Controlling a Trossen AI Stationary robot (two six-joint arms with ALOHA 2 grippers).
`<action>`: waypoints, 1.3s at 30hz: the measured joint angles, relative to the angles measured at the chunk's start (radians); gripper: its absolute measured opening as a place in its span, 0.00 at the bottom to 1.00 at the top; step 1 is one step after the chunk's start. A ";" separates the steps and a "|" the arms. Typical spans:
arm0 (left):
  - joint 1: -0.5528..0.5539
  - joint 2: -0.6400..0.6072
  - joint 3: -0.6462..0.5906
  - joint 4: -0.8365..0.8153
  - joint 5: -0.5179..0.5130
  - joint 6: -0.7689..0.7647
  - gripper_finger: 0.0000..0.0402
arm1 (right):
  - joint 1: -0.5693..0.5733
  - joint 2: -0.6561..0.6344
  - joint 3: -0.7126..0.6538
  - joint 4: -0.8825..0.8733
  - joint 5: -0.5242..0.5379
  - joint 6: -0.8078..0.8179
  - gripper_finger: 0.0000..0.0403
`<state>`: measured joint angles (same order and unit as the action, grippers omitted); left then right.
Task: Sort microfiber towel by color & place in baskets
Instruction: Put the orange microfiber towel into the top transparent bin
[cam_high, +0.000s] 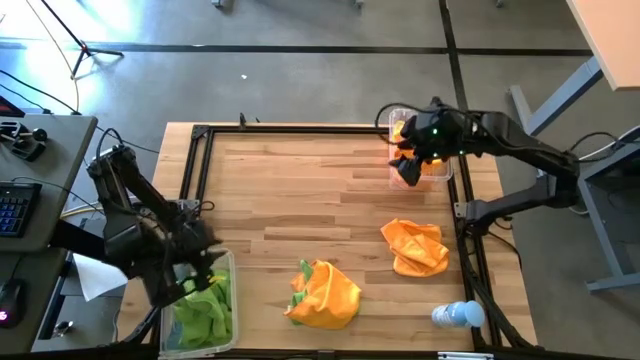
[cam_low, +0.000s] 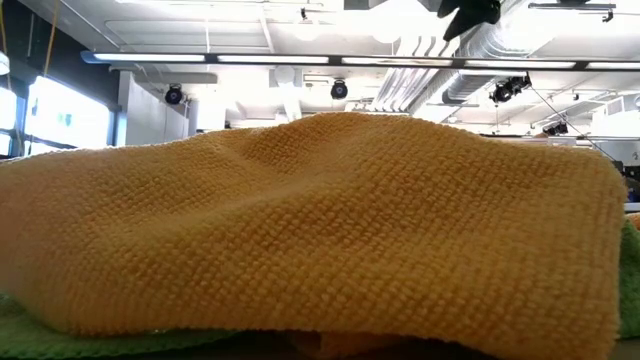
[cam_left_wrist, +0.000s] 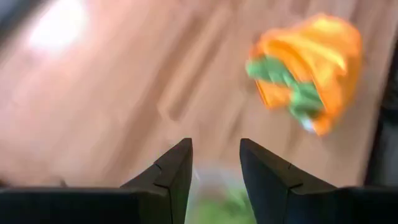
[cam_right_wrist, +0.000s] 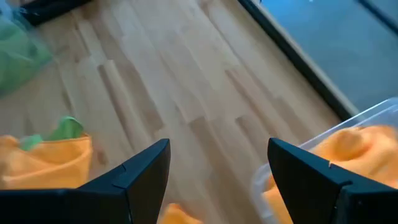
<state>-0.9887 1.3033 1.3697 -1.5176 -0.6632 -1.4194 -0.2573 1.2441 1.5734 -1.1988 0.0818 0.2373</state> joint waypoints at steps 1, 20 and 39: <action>0.024 0.000 0.000 0.002 -0.034 0.044 0.30 | 0.019 0.005 0.000 0.000 0.006 0.034 0.66; 0.556 -0.143 -0.322 0.631 0.104 1.122 0.30 | 0.338 0.294 0.000 0.227 0.096 0.303 0.66; 0.747 -0.479 -0.723 1.021 0.394 1.346 0.30 | 0.621 0.651 0.000 0.367 0.142 0.288 0.66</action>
<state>-0.2416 0.8242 0.6468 -0.4961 -0.2688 -0.0737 0.3636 1.8953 1.5730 -0.8321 0.2240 0.5254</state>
